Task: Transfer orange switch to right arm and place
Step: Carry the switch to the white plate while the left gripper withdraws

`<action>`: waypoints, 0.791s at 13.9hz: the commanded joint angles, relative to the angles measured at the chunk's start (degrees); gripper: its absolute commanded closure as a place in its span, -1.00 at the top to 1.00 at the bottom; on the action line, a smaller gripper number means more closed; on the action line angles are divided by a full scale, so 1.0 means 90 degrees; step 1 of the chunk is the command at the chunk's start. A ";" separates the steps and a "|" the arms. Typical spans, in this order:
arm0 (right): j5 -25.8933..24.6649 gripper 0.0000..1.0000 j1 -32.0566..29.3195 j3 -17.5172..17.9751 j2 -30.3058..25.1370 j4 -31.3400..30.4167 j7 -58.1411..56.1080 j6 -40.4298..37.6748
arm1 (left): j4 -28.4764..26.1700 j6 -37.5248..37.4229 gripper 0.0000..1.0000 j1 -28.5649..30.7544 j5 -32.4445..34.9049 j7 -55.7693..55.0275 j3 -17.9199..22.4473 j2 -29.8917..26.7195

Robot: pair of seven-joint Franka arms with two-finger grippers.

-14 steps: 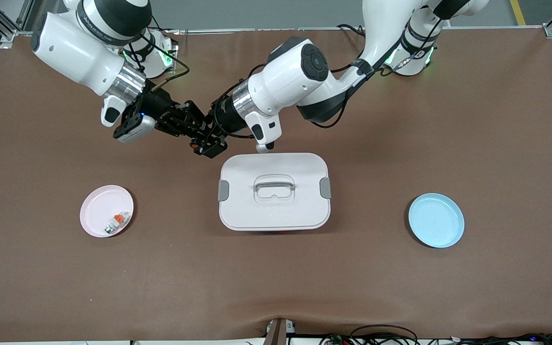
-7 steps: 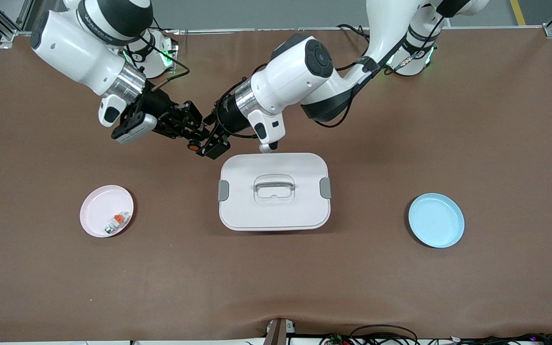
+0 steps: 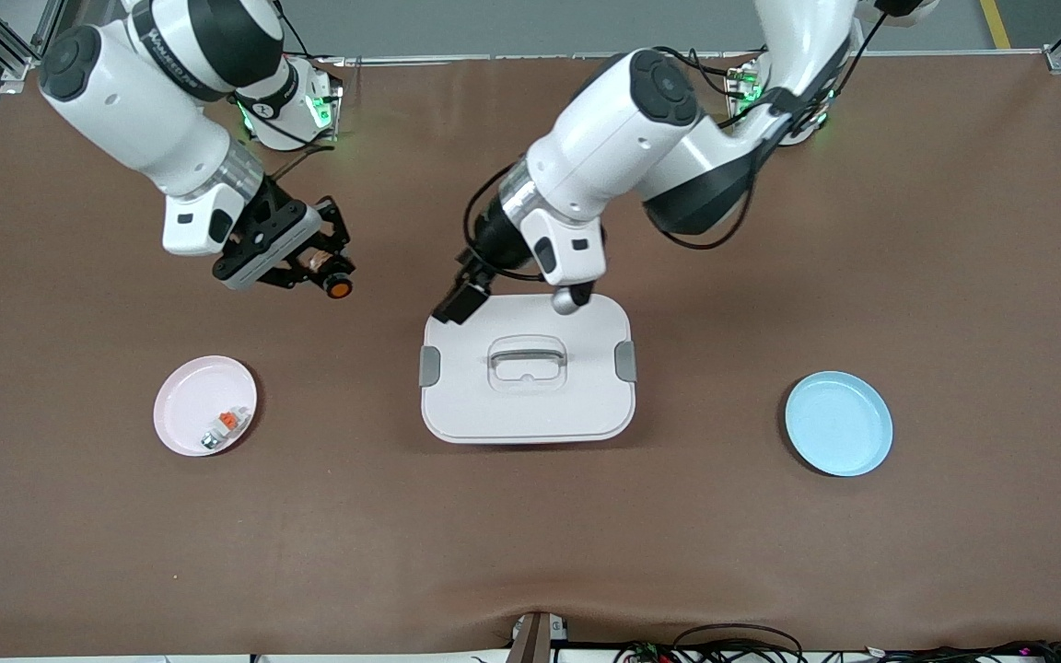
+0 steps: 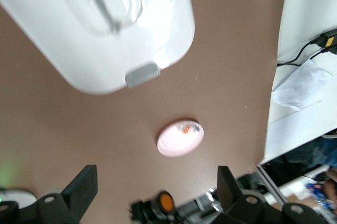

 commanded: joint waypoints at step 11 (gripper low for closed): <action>-0.0883 -1.00 -0.2523 0.0048 0.1611 0.0693 -0.5980 -0.0084 | -0.0165 -0.3375 1.00 0.2428 0.1785 0.6565 0.0051 -0.1200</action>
